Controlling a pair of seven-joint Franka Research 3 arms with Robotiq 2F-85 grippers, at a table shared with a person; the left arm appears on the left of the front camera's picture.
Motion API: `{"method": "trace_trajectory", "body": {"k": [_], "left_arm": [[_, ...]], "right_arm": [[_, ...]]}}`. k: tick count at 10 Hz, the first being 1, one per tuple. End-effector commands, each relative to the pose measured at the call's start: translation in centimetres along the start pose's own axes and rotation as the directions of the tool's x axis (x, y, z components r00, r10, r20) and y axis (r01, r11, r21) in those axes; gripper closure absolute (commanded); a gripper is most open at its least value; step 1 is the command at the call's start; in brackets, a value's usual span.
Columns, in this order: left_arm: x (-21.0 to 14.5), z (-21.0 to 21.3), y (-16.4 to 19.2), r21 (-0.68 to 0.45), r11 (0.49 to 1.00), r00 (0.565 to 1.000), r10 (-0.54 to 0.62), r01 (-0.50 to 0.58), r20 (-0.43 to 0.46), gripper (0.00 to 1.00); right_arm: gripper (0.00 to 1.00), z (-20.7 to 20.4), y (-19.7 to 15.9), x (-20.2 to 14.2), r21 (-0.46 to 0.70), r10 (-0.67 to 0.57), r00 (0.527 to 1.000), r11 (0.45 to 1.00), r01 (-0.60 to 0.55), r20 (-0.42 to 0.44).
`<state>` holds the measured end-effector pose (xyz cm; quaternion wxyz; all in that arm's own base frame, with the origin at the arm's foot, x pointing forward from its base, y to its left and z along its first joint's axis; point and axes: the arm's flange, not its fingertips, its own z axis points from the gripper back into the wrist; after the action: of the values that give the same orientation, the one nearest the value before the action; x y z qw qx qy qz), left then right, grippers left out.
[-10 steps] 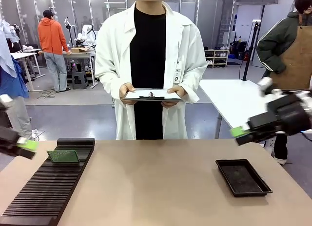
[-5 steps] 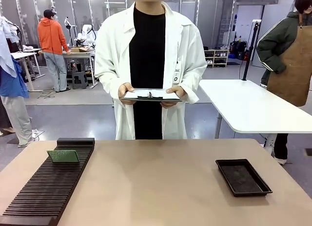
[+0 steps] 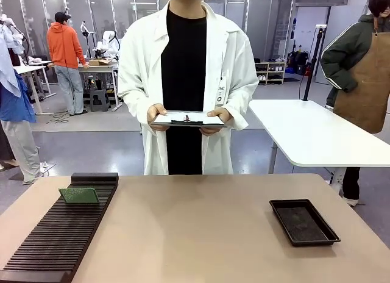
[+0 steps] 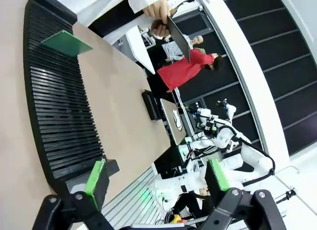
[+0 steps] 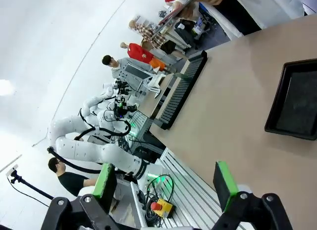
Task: Inspect the PCB.
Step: Pick up the Blank PCB and present it to the human.
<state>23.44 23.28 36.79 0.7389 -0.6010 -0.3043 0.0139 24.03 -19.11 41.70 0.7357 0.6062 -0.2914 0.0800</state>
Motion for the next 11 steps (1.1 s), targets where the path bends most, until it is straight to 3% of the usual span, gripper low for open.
{"method": "trace_trajectory", "body": {"k": [1,5,6,8,9,11], "left_arm": [[-0.3,0.0,0.1,-0.001,1.000,1.000,0.006,-0.006,-0.015,0.00],[-0.1,-0.1,0.2,0.011,1.000,1.000,0.010,-0.009,-0.008,0.00],[0.7,-1.4,-3.8,0.077,0.984,0.983,-0.156,0.163,-0.096,0.00],[3.1,-5.1,-9.5,0.252,0.890,0.910,-0.313,0.381,-0.271,0.00],[4.5,-7.3,-11.6,0.339,0.819,0.867,-0.339,0.463,-0.365,0.00],[6.6,-14.6,-13.8,0.387,0.629,0.707,-0.398,0.674,-0.585,0.00]], "right_arm": [[0.00,0.4,0.0,-0.2,0.008,-0.003,1.000,1.000,0.003,0.017],[0.00,0.4,0.0,-0.2,0.008,-0.003,1.000,1.000,0.003,0.017],[0.00,0.4,0.0,-0.2,0.008,-0.003,1.000,1.000,0.003,0.017],[0.00,0.4,0.0,-0.2,0.008,-0.003,1.000,1.000,0.003,0.017],[0.00,0.4,0.0,-0.2,0.008,-0.003,1.000,1.000,0.003,0.017],[0.00,0.4,0.0,-0.2,0.008,-0.003,1.000,1.000,0.003,0.017]]}}
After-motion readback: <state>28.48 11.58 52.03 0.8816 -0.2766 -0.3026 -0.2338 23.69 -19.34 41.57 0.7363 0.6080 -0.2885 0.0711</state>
